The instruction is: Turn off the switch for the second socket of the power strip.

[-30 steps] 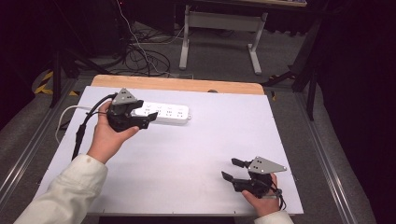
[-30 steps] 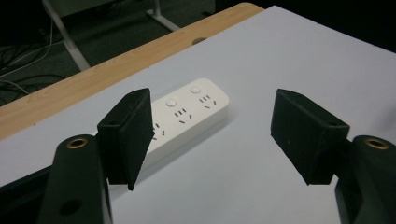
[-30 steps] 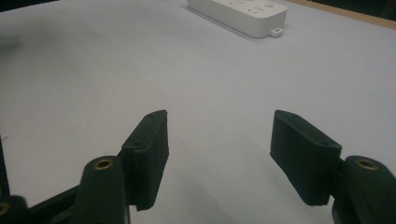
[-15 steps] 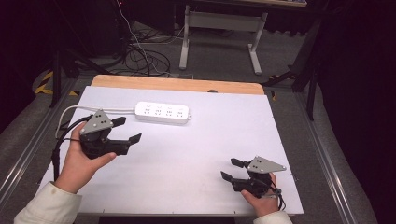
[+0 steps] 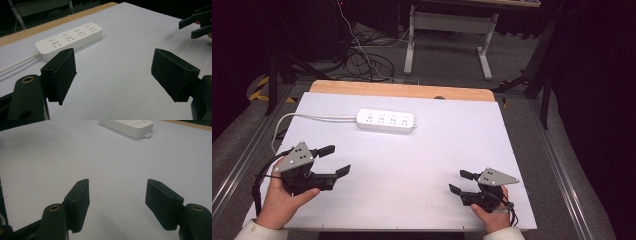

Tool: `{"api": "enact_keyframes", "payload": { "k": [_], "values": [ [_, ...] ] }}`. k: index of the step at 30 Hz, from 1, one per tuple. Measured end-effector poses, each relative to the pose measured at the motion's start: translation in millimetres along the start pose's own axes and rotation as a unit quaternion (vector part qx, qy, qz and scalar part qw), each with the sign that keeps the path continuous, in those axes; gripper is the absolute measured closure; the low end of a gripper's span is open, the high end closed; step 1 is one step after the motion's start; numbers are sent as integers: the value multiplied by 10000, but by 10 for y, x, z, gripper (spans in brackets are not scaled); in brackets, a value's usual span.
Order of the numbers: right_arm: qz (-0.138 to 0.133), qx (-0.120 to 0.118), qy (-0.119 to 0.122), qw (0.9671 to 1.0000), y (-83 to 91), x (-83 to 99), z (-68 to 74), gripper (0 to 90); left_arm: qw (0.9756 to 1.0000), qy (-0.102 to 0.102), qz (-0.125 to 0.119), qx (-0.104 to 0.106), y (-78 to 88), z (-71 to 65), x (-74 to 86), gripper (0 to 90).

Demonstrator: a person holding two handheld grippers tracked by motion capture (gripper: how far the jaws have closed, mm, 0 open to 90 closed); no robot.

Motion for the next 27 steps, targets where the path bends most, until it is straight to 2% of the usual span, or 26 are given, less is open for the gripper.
{"api": "enact_keyframes", "payload": {
  "k": [2, 5, 12, 15, 17, 19, 21, 24, 27],
  "values": [
    [-7, 4, -40, 10000, 12, 5, 2, 370, 9998, 178, -33, 121, 6, -15, 74, 209],
    [-20, 3, -42, 10000, 11, 2, -2, 369, 9994, 274, -140, 157, 10, -26, 164, 209],
    [58, 20, 33, 10000, -4, 5, 10, 369, 9998, 125, -69, 154, -27, -52, 407, 170],
    [57, 35, 46, 10000, 4, 10, 4, 369, 9999, -31, -116, -57, -41, -37, 506, 171],
    [40, 41, 60, 10000, 9, 9, -1, 369, 9998, -34, -33, -206, -75, -35, 605, 186],
    [45, 40, 72, 10000, 11, 8, 2, 369, 9999, 25, 67, -98, -114, -67, 684, 186],
    [48, 39, 94, 9999, 11, 6, 7, 369, 9999, -37, 91, -58, -125, -86, 699, 186],
    [60, 53, 124, 9999, 17, 7, 14, 369, 10000, 49, 23, -29, -119, -84, 680, 182],
    [61, 66, 134, 9999, 24, 6, 12, 369, 9996, 282, 13, 18, -114, -81, 655, 181]
  ]
}}
Point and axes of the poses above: each handheld gripper's, and its own axes: y roughly backward along the jaws, x roughly out of its underside, z roughly to its left, the point moved 5 cm from there along -y, roughly forward along the jaws, and after that the axes turned 11 degrees about -x, right-handed, at the moved point
